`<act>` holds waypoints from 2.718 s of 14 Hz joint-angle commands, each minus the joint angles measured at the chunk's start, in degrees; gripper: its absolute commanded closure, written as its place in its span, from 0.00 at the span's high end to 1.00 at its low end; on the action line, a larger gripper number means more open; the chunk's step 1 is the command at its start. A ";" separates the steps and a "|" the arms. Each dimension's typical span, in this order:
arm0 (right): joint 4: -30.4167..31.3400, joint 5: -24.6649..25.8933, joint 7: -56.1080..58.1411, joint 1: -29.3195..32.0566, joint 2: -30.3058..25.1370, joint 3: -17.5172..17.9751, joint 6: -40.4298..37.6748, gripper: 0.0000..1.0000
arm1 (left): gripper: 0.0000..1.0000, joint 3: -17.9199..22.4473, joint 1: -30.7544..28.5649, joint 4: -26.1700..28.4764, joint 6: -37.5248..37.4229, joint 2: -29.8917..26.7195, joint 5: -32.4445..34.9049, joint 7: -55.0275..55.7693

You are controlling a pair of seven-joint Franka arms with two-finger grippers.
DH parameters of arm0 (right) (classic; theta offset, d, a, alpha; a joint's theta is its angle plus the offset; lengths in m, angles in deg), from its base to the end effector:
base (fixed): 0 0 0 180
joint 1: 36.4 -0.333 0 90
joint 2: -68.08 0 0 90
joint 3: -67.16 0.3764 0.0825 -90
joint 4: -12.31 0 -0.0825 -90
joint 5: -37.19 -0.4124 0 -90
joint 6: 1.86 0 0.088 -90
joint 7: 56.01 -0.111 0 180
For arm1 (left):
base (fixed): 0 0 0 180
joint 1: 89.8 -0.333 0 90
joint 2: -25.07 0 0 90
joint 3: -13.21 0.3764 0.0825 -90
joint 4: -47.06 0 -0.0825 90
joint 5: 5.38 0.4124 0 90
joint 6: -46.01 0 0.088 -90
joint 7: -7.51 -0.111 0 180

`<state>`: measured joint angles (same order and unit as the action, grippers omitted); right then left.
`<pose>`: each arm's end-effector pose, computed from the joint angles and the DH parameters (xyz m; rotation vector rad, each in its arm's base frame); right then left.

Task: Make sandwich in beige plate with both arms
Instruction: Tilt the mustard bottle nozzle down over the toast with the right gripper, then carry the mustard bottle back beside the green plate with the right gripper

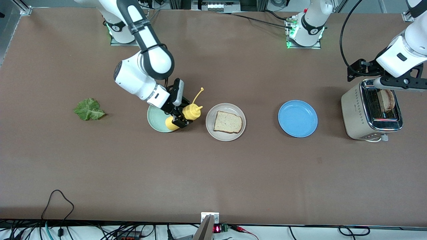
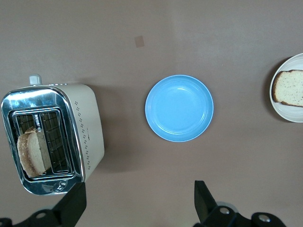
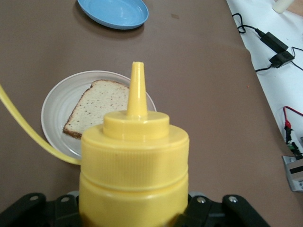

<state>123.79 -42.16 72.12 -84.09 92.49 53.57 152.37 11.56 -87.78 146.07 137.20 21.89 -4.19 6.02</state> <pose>0.5716 0.3651 0.3179 -1.8173 -2.0295 -1.0079 0.5579 -0.0340 0.6358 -3.1120 0.1420 0.1256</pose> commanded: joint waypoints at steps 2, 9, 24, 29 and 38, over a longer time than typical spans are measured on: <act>-5.12 3.76 -4.91 -0.91 3.00 -0.65 2.03 0.00 | 1.00 -0.38 -0.17 -0.40 -1.20 -0.16 0.22 0.26; -11.98 6.48 -5.53 -5.30 11.00 -0.65 13.71 0.00 | 1.00 -0.20 -0.17 -0.40 -1.28 -0.16 0.22 0.26; -14.80 27.58 -5.18 -21.89 24.70 -14.15 30.34 0.00 | 1.00 -0.38 -0.17 -0.49 -2.43 -0.16 0.13 0.26; -14.89 27.67 -5.18 -26.57 28.67 -19.45 30.16 0.00 | 1.00 -0.38 -0.17 -0.58 -2.43 -0.16 0.13 0.35; -21.20 26.17 -18.68 -26.05 28.59 -24.63 17.96 0.00 | 1.00 -0.29 -0.70 -1.10 -2.43 -0.42 -0.83 -0.44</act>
<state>105.62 -15.53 58.42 -110.03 120.91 31.03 173.78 11.62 -88.02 145.73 135.68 21.84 -4.19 6.02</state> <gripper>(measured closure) 0.542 0.000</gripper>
